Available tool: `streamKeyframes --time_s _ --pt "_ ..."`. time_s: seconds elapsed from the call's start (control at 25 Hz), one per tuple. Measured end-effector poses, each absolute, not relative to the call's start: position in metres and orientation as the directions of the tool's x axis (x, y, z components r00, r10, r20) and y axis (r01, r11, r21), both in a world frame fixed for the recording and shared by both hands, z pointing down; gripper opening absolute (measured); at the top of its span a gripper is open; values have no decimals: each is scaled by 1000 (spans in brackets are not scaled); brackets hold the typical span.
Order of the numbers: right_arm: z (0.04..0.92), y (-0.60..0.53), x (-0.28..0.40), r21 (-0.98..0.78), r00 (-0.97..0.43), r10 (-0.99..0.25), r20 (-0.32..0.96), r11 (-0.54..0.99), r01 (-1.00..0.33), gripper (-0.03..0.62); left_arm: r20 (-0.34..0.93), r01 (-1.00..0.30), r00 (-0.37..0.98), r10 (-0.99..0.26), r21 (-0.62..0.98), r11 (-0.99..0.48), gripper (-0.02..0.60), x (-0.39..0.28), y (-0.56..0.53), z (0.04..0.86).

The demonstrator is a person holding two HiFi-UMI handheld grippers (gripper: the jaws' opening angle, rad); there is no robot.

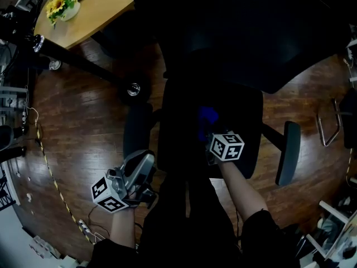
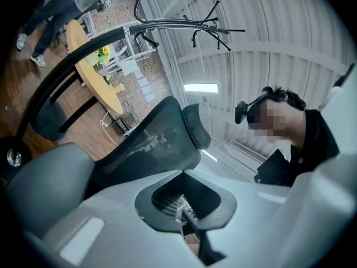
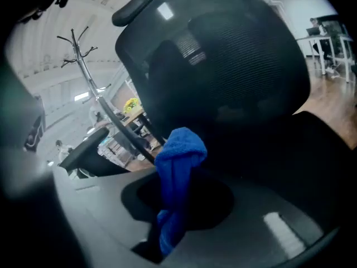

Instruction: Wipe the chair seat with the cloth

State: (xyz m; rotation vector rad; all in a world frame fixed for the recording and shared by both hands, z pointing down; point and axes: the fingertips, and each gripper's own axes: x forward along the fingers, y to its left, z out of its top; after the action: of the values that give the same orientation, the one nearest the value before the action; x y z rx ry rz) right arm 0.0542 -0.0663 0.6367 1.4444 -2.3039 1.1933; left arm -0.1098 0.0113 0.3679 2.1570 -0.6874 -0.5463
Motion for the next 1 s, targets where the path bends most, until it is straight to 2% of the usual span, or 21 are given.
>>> streamKeyframes --time_s 0.24,0.44,0.72,1.0 --pt "651 -55 -75 -618 -668 -547 505 311 -722 63 -162 -307 726 -669 794 -525 -8 -130 16 370" --pt "700 -35 -117 -608 -679 -454 577 316 -728 63 -156 -316 717 -679 796 -516 -7 -139 26 374" --pt "716 -35 -85 -585 -622 -515 590 259 -769 63 -150 -315 713 -685 804 -504 -8 -143 32 379" --pt "734 -26 28 -524 -472 -591 654 96 -846 63 -145 -300 739 -658 803 -515 -8 -128 24 384"
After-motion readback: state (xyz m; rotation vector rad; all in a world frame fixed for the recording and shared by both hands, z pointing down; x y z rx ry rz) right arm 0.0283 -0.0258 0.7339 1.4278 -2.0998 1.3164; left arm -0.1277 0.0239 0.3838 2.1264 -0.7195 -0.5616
